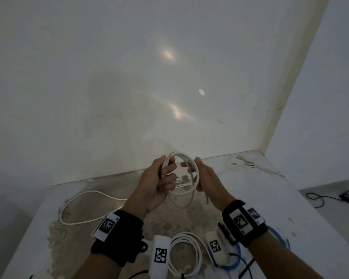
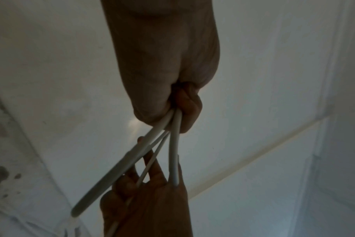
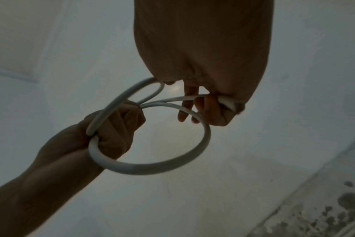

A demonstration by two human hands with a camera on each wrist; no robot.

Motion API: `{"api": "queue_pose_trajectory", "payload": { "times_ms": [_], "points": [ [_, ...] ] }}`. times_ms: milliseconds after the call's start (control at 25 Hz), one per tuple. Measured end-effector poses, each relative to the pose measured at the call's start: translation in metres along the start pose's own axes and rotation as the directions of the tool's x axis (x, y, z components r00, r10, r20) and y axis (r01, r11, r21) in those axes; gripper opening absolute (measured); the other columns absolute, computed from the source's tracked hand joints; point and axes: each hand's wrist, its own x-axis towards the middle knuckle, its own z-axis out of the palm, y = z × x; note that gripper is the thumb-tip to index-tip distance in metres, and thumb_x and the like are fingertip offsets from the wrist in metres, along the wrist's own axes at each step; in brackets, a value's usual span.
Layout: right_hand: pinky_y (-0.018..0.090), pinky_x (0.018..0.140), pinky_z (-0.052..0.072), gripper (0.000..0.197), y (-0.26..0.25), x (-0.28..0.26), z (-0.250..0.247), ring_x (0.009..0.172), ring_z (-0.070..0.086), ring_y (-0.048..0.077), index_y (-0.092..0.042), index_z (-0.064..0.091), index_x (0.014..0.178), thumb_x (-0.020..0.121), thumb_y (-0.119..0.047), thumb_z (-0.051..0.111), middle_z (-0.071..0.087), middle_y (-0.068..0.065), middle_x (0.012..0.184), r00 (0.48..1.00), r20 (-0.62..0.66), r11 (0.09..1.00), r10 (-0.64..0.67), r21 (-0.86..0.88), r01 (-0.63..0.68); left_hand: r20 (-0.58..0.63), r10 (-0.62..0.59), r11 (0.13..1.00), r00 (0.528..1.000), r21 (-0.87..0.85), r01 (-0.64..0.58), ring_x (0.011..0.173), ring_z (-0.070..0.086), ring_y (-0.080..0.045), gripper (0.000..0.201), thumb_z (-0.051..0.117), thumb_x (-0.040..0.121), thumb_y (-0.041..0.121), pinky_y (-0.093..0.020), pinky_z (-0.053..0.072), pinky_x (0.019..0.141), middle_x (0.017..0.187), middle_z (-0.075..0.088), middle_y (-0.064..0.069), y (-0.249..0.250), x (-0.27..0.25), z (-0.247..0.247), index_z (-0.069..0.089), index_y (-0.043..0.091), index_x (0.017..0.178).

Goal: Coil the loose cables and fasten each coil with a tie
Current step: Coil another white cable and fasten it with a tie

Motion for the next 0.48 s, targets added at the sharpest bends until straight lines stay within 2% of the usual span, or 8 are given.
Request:
{"api": "queue_pose_trajectory", "payload": {
  "times_ms": [40, 120, 200, 280, 360, 400, 480],
  "points": [
    [0.023, 0.056, 0.033, 0.057, 0.002, -0.005, 0.002, 0.063, 0.047, 0.009, -0.03, 0.073, 0.104, 0.102, -0.057, 0.023, 0.065, -0.002, 0.083, 0.997, 0.034, 0.996, 0.073, 0.056, -0.075, -0.006, -0.001, 1.0, 1.0, 0.006, 0.001, 0.033, 0.023, -0.002, 0.027, 0.037, 0.098, 0.028, -0.016, 0.017, 0.033, 0.054, 0.03, 0.007, 0.0, 0.0, -0.001, 0.054, 0.011, 0.085],
    [0.024, 0.06, 0.035, 0.06, 0.004, -0.009, 0.003, 0.069, 0.05, 0.012, -0.027, 0.072, 0.107, 0.099, -0.061, 0.024, 0.069, 0.0, 0.089, 0.995, 0.073, 0.993, 0.066, 0.095, -0.072, -0.019, -0.002, 0.999, 1.0, 0.034, 0.002, 0.033, 0.023, -0.002, 0.024, 0.039, 0.095, 0.028, -0.016, 0.018, 0.033, 0.054, 0.03, 0.006, 0.0, 0.0, -0.005, 0.053, 0.012, 0.086],
    [0.025, 0.065, 0.04, 0.04, 0.011, -0.009, 0.002, 0.073, 0.056, 0.011, -0.018, 0.069, 0.109, 0.101, -0.047, 0.042, 0.068, 0.003, 0.086, 0.993, 0.03, 0.993, -0.113, -0.042, 0.114, -0.023, -0.008, 0.998, 1.0, 0.057, 0.01, 0.034, 0.025, -0.004, 0.021, 0.038, 0.093, 0.026, -0.017, 0.021, 0.032, 0.054, 0.03, 0.006, 0.001, -0.002, -0.01, 0.051, 0.012, 0.086],
    [0.023, 0.064, 0.042, 0.022, 0.019, -0.007, -0.004, 0.07, 0.055, 0.009, -0.02, 0.065, 0.115, 0.103, -0.025, 0.047, 0.065, 0.003, 0.081, 0.965, 0.014, 0.95, -0.263, -0.17, 0.262, -0.029, -0.04, 0.991, 0.999, 0.126, 0.043, 0.039, 0.036, -0.009, 0.019, 0.038, 0.088, 0.024, -0.021, 0.037, 0.041, 0.056, 0.033, 0.004, 0.003, -0.004, -0.015, 0.05, 0.011, 0.085],
    [0.023, 0.061, 0.045, 0.029, 0.022, -0.004, -0.011, 0.068, 0.057, 0.013, -0.027, 0.058, 0.127, 0.105, -0.017, 0.041, 0.064, 0.007, 0.082, 0.96, 0.069, 0.943, -0.27, -0.184, 0.278, -0.032, -0.12, 0.961, 0.992, 0.248, 0.124, 0.051, 0.051, -0.019, 0.028, 0.034, 0.09, 0.027, -0.032, 0.05, 0.062, 0.059, 0.041, -0.001, 0.009, -0.007, -0.017, 0.053, 0.007, 0.087],
    [0.024, 0.062, 0.048, 0.034, 0.023, -0.003, -0.014, 0.07, 0.059, 0.015, -0.031, 0.055, 0.131, 0.106, -0.016, 0.039, 0.064, 0.007, 0.084, 0.957, 0.115, 0.938, -0.268, -0.196, 0.286, -0.041, -0.17, 0.934, 0.985, 0.313, 0.174, 0.053, 0.054, -0.021, 0.037, 0.03, 0.094, 0.03, -0.035, 0.052, 0.067, 0.059, 0.044, -0.003, 0.011, -0.008, -0.018, 0.056, 0.005, 0.09],
    [0.027, 0.075, 0.049, 0.041, 0.025, -0.002, -0.017, 0.084, 0.06, 0.019, -0.036, 0.052, 0.136, 0.105, -0.013, 0.038, 0.063, 0.01, 0.096, 0.919, 0.194, 0.877, -0.343, -0.284, 0.387, -0.088, -0.233, 0.865, 0.969, 0.436, 0.248, 0.049, 0.051, -0.018, 0.052, 0.027, 0.102, 0.04, -0.032, 0.051, 0.06, 0.058, 0.043, -0.003, 0.014, -0.007, -0.014, 0.062, 0.002, 0.097]
  ]
}}
